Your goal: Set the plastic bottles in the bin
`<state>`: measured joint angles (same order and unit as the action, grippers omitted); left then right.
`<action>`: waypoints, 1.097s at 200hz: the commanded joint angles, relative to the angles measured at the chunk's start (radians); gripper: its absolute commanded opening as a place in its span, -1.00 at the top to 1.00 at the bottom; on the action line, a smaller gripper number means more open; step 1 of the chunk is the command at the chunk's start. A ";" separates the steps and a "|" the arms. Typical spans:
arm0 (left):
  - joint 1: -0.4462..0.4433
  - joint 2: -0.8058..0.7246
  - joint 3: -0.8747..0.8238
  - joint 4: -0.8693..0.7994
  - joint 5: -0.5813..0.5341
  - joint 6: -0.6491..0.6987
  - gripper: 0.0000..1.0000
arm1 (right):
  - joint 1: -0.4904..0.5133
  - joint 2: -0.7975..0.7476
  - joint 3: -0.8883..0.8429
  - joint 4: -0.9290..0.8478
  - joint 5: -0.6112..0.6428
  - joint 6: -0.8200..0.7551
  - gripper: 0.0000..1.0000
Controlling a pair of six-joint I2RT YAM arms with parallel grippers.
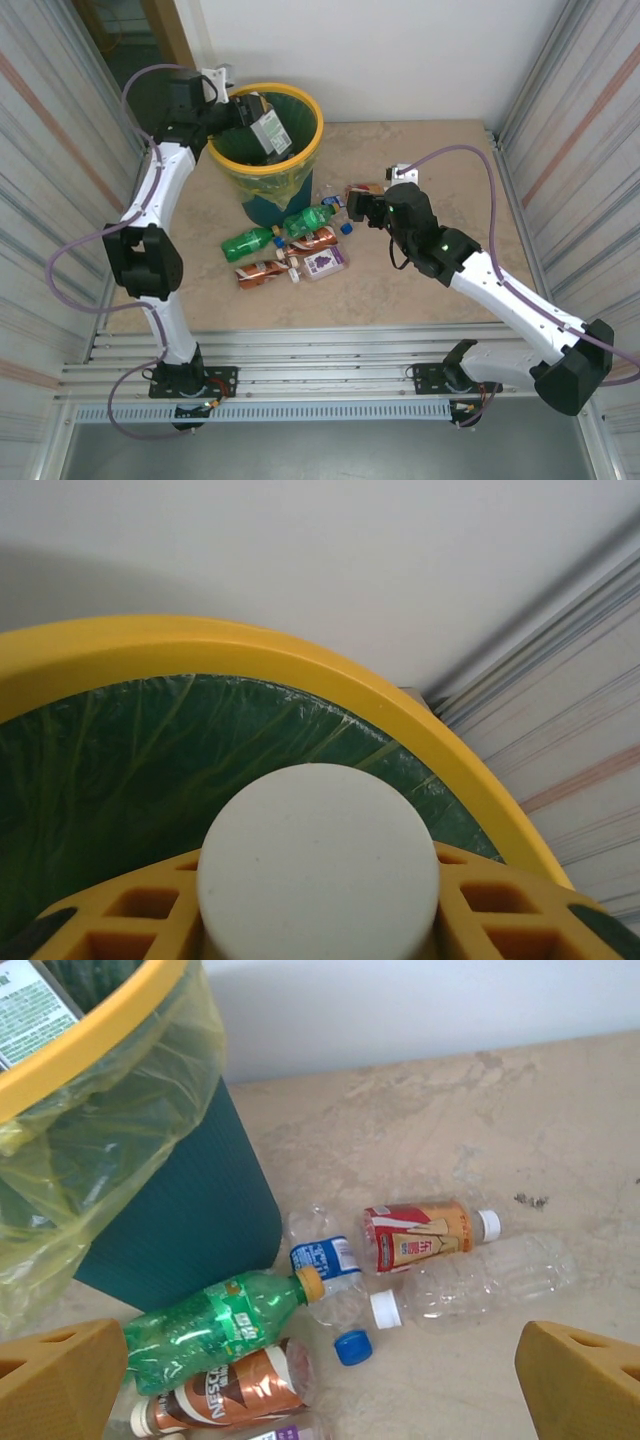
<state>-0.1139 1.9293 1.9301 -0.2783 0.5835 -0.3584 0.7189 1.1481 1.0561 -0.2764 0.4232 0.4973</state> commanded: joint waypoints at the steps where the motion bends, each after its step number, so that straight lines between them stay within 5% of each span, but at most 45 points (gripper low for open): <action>1: -0.012 0.019 0.047 -0.012 0.018 0.049 0.58 | -0.010 0.006 0.001 -0.024 0.024 0.058 -0.96; 47: -0.024 0.043 0.072 -0.016 0.009 0.072 -0.09 | -0.021 0.014 0.003 -0.044 0.022 0.075 -0.96; 102: -0.024 0.001 0.087 -0.044 -0.049 0.098 -0.58 | -0.028 0.014 -0.003 -0.058 0.029 0.080 -0.95; 219: -0.021 -0.296 -0.078 0.017 -0.120 0.146 -0.81 | -0.042 0.014 0.000 -0.080 0.040 0.110 -0.96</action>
<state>-0.1341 1.7378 1.9171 -0.3172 0.4931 -0.2459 0.6910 1.1591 1.0561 -0.3344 0.4313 0.5713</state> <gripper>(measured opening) 0.898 0.979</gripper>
